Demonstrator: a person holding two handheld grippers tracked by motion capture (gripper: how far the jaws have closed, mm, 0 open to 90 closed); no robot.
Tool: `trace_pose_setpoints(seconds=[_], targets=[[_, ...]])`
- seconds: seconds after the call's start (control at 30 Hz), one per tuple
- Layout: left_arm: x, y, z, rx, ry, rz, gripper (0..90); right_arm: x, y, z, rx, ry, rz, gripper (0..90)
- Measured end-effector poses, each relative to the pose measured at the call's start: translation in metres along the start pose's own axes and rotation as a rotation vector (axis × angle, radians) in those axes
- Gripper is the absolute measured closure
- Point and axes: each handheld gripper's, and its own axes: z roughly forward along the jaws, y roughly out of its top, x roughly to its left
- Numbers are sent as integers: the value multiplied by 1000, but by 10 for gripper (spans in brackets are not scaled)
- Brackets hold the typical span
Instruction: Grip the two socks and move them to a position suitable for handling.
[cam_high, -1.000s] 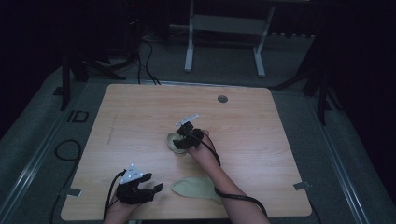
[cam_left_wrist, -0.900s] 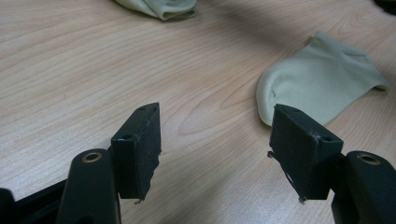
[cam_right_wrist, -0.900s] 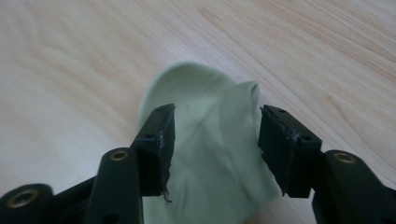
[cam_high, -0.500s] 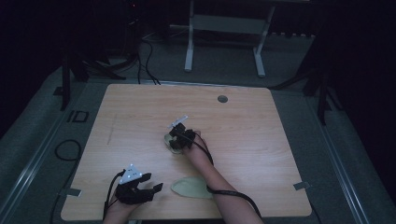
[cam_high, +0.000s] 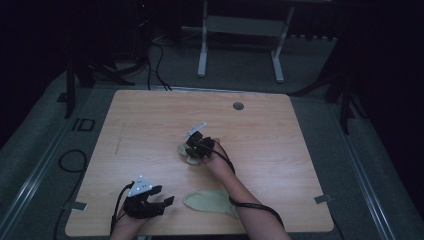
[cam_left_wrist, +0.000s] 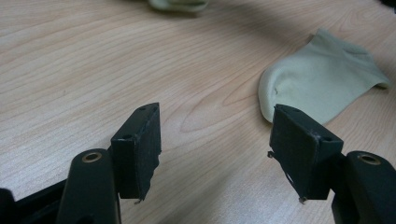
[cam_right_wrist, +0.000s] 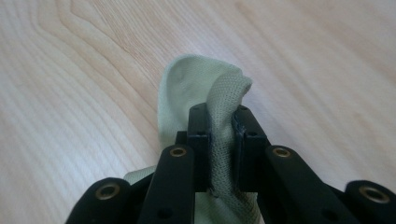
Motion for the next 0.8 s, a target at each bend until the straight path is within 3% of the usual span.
trace_pose_setpoints(seconds=[0.07,0.17,0.3,0.4,0.47,0.8], targets=[[0,0,0,0,0,2,342,-5,-2,-17,-29,1,-27,801],[-1,0,0,-4,1,2,342,-8,-5,-27,-36,-18,-52,800],[-1,0,0,-3,-9,-7,342,-15,-14,-48,-53,-18,-64,800],[-3,1,0,-15,-33,-1,342,-19,-26,-60,-63,-15,-103,799],[-5,2,0,-20,-35,4,342,-23,-42,-66,-52,17,-118,799],[-8,1,6,4,-34,14,342,-19,-79,-69,-25,59,-166,796]])
